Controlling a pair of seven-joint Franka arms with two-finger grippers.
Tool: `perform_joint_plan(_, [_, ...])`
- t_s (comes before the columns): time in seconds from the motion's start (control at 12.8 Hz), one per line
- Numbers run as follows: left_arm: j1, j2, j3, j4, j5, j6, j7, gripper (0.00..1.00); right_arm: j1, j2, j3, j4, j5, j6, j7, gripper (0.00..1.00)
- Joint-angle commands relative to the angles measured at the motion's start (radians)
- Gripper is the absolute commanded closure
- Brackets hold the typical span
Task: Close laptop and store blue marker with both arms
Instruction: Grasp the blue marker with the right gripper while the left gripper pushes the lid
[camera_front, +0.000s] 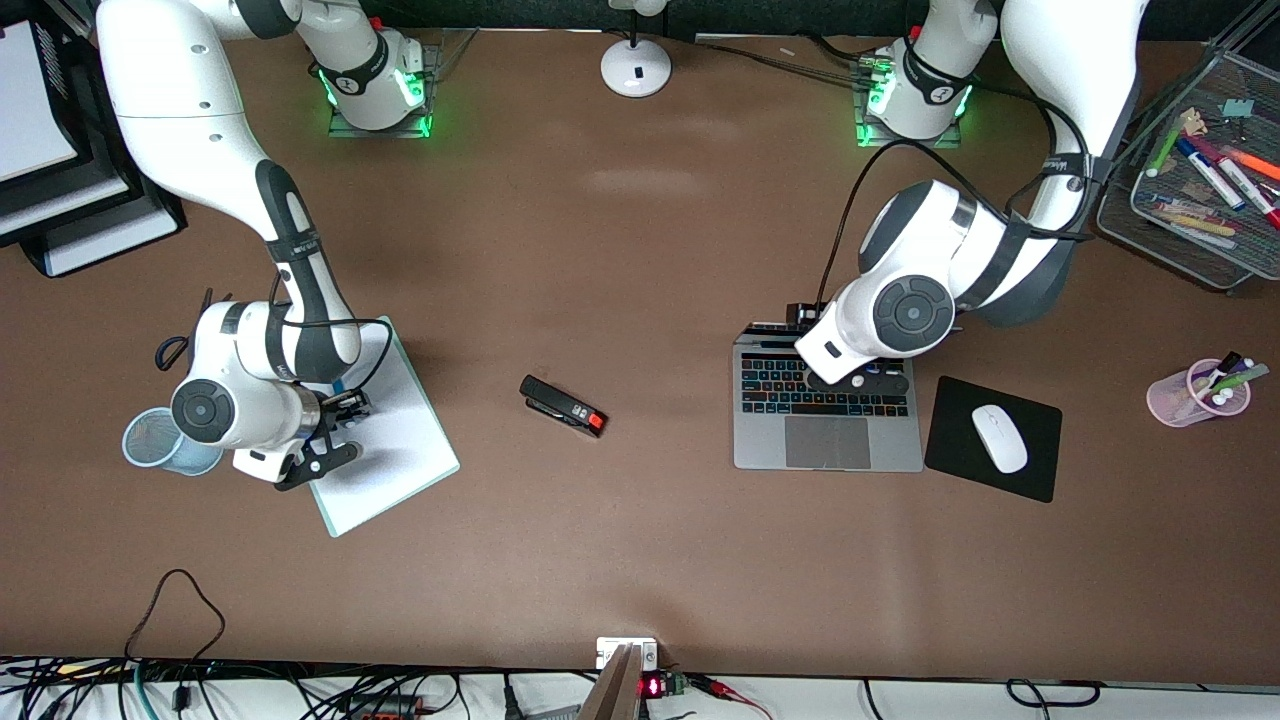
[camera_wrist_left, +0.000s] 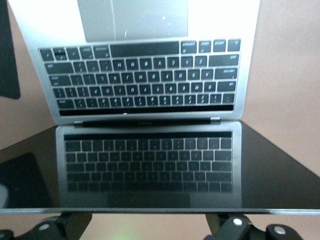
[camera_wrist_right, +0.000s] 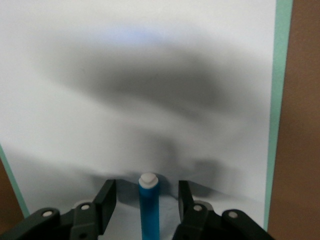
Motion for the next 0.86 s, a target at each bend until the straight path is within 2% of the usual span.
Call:
perform_joint_plan(0.0, [0.000, 0.039, -0.001, 0.038, 0.019, 0.017, 0.023, 0.00, -0.004, -0.013, 0.001, -0.001, 0.017, -0.035, -0.001, 0.49])
perform_joint_plan(0.31, [0.000, 0.045, -0.003, 0.064, 0.017, 0.039, 0.025, 0.00, 0.001, -0.017, 0.001, 0.004, 0.017, -0.055, 0.004, 0.55])
perform_joint_plan(0.78, [0.001, 0.094, 0.002, 0.067, 0.020, 0.181, 0.023, 0.00, -0.001, -0.016, 0.001, 0.005, 0.017, -0.053, 0.004, 0.59])
